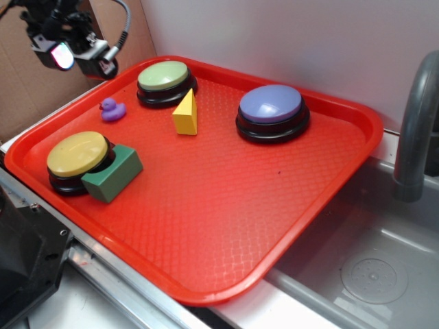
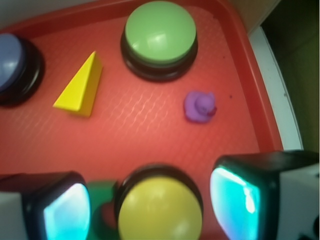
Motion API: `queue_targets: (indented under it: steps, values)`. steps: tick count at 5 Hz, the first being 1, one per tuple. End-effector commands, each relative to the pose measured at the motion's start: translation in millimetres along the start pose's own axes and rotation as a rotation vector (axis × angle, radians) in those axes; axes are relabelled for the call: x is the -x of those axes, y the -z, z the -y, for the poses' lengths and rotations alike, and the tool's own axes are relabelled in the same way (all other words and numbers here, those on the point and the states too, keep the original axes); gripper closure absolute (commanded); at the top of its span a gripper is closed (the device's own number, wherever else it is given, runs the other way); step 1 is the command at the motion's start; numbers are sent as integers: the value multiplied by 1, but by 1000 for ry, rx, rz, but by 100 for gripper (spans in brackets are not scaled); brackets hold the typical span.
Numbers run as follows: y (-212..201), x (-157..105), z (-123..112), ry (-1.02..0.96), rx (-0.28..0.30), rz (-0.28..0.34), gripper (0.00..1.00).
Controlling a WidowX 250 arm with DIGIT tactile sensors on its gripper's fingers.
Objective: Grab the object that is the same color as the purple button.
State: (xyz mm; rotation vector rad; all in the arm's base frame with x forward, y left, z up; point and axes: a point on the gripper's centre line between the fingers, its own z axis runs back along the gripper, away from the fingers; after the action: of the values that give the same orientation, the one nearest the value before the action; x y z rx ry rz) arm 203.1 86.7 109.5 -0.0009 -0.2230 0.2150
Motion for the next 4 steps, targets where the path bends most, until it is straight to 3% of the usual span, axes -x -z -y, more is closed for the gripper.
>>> queue_targets:
  steps: [1, 4]
  values:
    - [39, -17, -31, -20, -98, 30, 0]
    - [95, -27, -50, -16, -128, -31, 0]
